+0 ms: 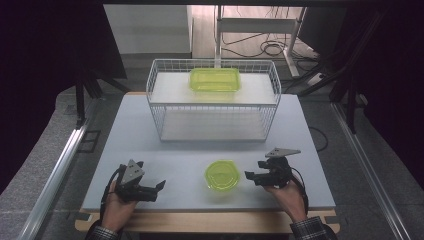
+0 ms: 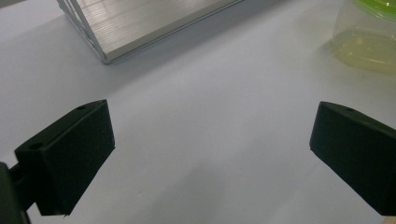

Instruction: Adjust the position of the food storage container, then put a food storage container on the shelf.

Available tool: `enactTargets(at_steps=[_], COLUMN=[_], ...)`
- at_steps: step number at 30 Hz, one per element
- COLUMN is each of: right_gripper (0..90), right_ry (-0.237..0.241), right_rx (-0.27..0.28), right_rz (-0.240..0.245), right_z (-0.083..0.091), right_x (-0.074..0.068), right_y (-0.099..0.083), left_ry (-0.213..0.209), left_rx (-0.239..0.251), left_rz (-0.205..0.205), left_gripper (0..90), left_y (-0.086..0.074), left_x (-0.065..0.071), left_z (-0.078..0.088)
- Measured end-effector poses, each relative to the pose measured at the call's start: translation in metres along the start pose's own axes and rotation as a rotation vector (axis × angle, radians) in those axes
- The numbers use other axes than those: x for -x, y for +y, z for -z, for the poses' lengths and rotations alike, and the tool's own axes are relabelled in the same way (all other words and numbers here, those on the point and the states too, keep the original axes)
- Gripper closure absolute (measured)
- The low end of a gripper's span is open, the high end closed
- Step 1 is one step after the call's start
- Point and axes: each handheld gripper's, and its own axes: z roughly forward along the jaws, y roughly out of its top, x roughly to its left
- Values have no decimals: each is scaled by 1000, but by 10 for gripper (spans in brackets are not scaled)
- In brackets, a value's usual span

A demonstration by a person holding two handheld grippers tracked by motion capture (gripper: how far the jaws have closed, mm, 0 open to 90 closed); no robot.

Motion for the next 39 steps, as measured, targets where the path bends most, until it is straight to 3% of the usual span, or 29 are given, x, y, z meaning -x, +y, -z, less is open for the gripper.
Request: enactTargets(at_steps=[11,17,27,33,39], right_gripper=[147,132,372,488,561], right_ry=[34,83,152,214,236], right_rx=[7,-7,1,-25,-67], right_rz=[-22,-76,-103,-151,-183], right_z=[2,3,-5,-14,-27], right_x=[-5,-11,-14,-12,-10], right_y=[7,14,26,30,31], left_ry=[-1,2,12,18,18], left_rx=[2,4,6,7,5], left_rz=[-5,-6,-5,0,0], left_gripper=[0,0,0,0,0], left_y=[0,0,0,0,0], left_x=[0,0,0,-1,-1], left_z=[0,0,0,1,1])
